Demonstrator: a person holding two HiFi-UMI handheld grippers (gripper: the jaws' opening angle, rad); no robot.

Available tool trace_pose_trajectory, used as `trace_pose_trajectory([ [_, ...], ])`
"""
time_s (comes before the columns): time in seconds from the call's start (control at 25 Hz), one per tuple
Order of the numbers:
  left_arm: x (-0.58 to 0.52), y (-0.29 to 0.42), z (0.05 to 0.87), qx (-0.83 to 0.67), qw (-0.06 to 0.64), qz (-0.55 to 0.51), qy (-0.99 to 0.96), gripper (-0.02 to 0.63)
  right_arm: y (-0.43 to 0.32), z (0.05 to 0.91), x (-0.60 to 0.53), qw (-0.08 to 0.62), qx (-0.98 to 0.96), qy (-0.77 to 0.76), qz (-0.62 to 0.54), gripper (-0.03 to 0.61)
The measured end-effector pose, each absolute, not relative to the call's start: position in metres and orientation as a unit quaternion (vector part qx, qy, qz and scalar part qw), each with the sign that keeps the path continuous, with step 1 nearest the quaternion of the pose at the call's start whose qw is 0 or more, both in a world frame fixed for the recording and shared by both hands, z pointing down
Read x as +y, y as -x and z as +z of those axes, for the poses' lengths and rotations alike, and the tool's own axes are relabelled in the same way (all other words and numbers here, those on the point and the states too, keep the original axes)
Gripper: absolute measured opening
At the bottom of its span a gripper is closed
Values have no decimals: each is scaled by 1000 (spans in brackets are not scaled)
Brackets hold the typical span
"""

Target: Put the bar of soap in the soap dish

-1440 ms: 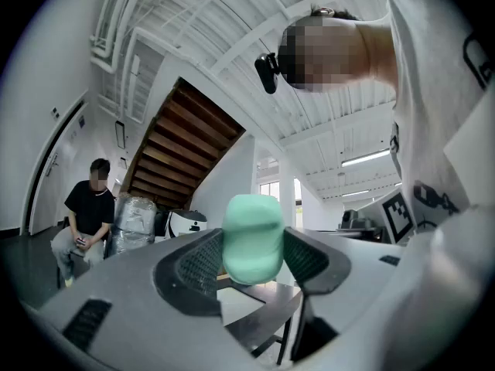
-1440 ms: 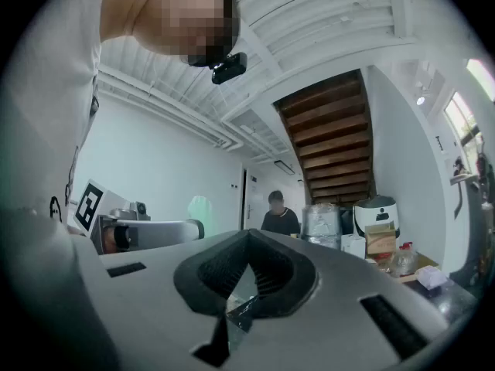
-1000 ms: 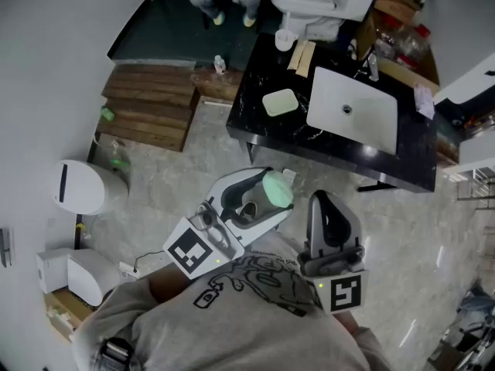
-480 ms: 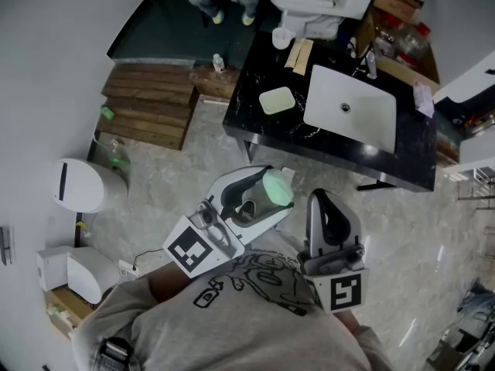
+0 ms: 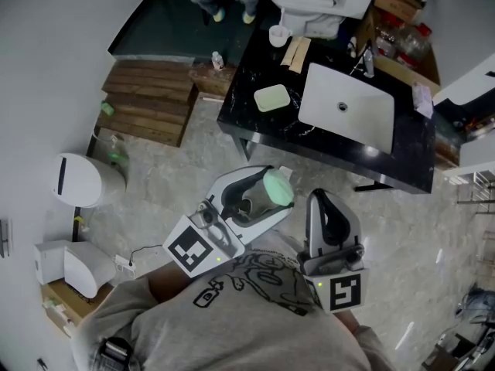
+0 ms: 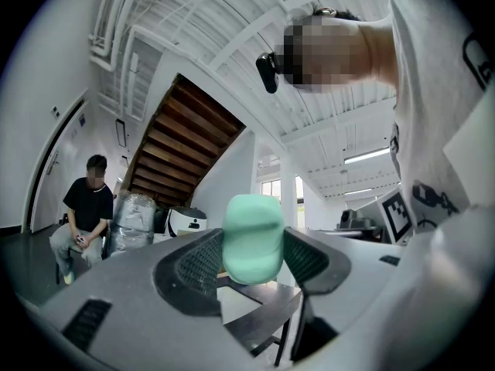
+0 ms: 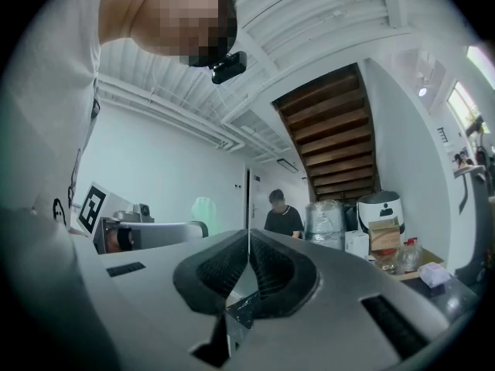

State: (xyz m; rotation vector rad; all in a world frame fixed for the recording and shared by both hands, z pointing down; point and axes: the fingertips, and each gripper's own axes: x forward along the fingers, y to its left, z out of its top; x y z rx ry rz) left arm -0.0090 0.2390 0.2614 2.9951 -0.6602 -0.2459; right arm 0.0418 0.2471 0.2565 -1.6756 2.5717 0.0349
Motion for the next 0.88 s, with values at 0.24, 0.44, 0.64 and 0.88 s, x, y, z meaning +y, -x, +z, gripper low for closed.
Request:
trace_pose_trajectory([
  [0.24, 247, -4, 260, -219, 31, -83, -972, 245, -53, 256, 254, 40, 840, 541, 10, 23],
  [0.44, 252, -9, 260, -223, 33, -82, -971, 245, -59, 258, 259, 43, 841, 540, 5, 23],
  [0.64, 253, -10, 263, -227, 33, -78, -970, 245, -61, 260, 259, 43, 843, 536, 5, 23],
  [0.88, 247, -11, 261, -226, 35, -84, -970, 245, -62, 255, 254, 45, 840, 541, 8, 23],
])
